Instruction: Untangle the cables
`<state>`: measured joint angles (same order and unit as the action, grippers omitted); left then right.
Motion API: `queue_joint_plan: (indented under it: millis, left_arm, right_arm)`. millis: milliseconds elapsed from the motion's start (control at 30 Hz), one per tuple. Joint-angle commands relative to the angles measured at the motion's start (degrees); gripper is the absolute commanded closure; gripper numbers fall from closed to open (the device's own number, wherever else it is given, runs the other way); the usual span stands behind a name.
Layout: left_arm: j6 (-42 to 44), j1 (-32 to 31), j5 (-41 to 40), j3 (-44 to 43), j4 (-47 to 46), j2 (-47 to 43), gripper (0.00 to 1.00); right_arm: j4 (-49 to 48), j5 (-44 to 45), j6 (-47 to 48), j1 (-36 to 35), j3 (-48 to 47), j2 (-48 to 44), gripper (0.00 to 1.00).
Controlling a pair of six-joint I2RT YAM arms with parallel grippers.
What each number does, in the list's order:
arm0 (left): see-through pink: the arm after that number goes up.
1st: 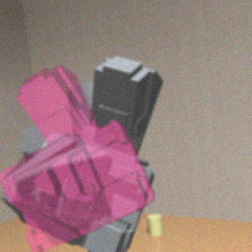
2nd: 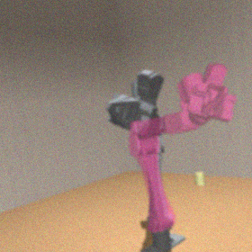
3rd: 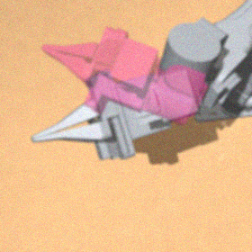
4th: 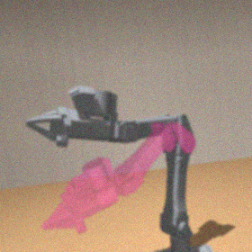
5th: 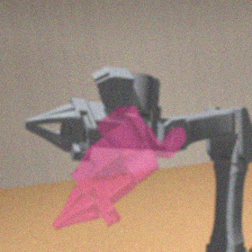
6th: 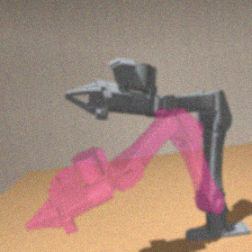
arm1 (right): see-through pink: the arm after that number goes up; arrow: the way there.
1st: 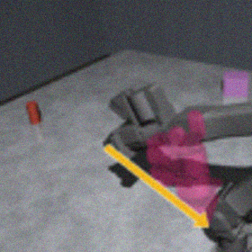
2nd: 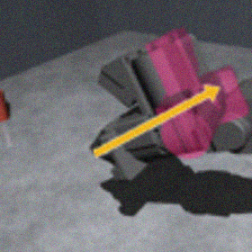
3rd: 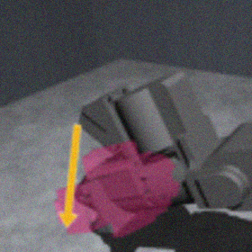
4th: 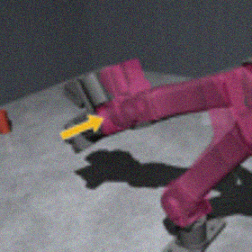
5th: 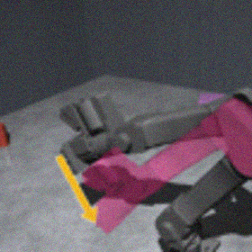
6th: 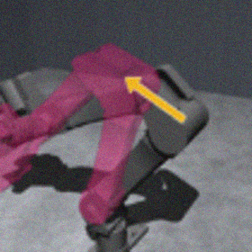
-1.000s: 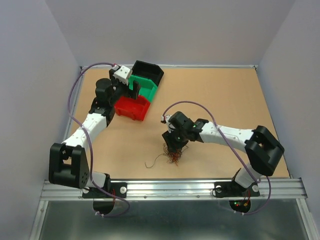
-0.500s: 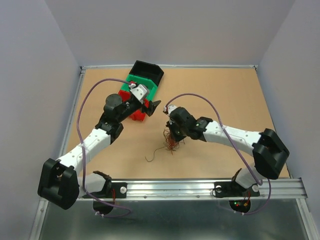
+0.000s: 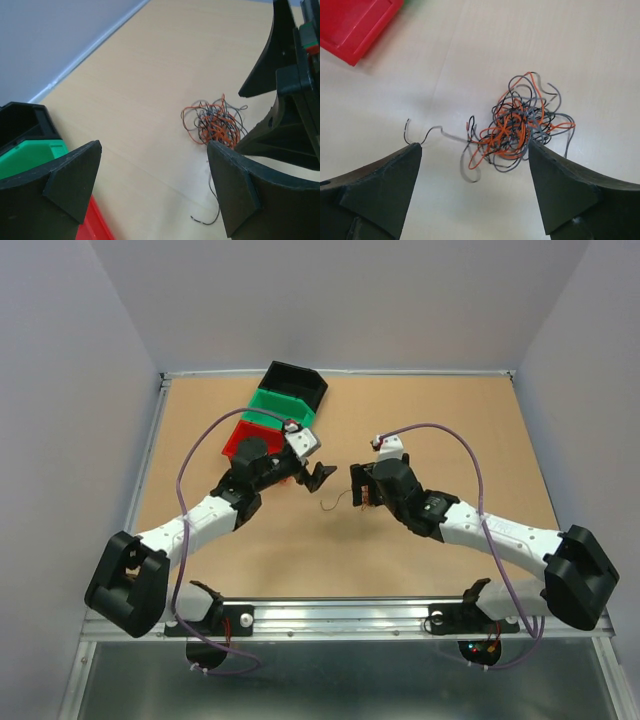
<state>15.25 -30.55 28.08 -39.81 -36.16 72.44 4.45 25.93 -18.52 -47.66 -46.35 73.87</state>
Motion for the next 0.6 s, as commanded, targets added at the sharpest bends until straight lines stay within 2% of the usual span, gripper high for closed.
queue_joint_plan:
  millis: [0, 133, 233, 367, 567]
  left_arm:
    - [3.82, -1.71, 2.59, -0.79, -1.11, 1.29, 0.01]
    - [9.44, -5.21, 2.34, -1.32, 2.84, 2.52, 0.01]
    - [12.17, -7.15, -1.26, -1.5, 3.73, 4.28, 0.01]
    - [13.84, -9.88, -6.17, -3.34, 4.96, 9.36, 0.01]
    - [13.06, -11.2, -12.34, -8.51, 7.24, 17.37, 0.01]
  right_arm:
    - [-7.52, 5.0, -2.48, -0.06, 1.87, -0.83, 0.07]
    - [-7.61, 7.02, -5.89, 1.16, 2.4, 0.31, 0.08]
    - [-7.61, 8.17, -11.33, 4.13, 3.63, -0.56, 0.14]
    - [-10.41, 1.94, -15.13, 10.12, 7.49, -3.02, 0.17]
    - [-11.57, -0.01, -16.19, 11.45, 7.85, -1.8, 0.17]
